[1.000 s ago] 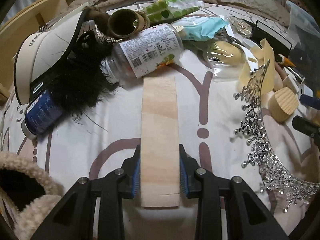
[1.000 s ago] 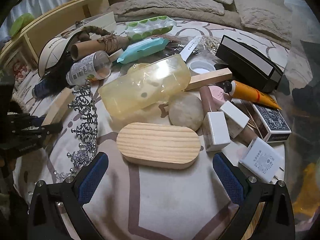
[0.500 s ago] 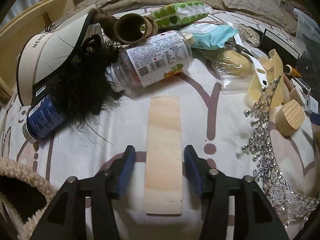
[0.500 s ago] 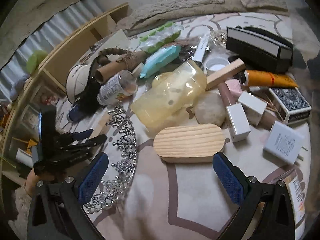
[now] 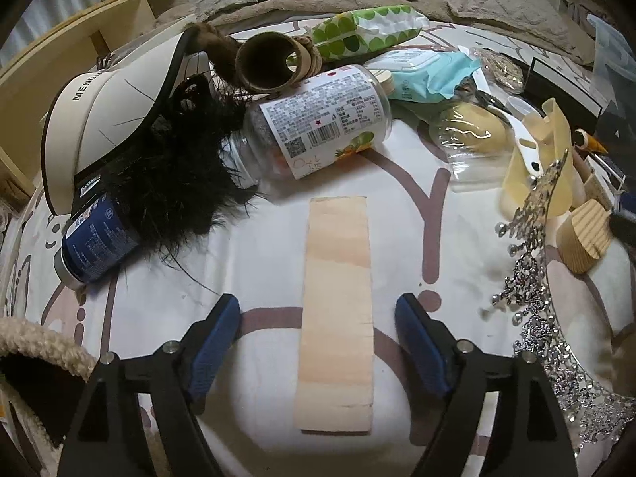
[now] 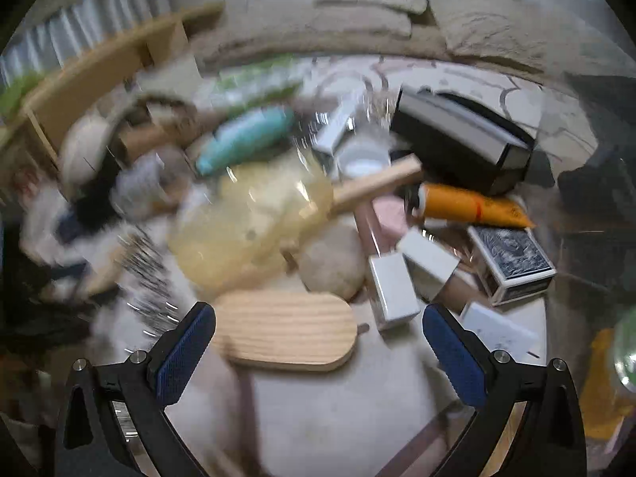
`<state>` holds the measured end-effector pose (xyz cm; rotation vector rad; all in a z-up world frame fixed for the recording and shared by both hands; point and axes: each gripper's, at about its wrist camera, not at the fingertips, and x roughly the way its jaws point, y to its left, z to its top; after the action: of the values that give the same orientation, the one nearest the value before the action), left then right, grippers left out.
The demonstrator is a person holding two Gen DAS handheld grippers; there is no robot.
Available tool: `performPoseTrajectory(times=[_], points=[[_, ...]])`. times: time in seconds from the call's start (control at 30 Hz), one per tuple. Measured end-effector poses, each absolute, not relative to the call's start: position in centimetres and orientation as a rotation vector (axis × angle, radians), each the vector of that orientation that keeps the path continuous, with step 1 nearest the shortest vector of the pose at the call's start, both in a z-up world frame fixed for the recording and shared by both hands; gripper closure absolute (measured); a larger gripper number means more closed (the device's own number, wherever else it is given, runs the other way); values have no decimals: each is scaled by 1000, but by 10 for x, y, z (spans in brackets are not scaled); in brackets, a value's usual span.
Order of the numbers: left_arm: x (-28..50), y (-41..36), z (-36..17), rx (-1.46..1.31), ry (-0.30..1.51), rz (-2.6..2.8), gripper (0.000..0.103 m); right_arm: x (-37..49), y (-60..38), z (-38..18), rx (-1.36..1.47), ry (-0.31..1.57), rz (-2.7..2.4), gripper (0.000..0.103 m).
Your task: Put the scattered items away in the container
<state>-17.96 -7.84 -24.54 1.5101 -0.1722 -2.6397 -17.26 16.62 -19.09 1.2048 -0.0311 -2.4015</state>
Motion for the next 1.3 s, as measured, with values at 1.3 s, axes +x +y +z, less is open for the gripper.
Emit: performPoseTrajectory(times=[1.3], points=[[-196,-84,-252,1536,-36,-2637,23,-172,124,-230,1308,228,-2373,9]])
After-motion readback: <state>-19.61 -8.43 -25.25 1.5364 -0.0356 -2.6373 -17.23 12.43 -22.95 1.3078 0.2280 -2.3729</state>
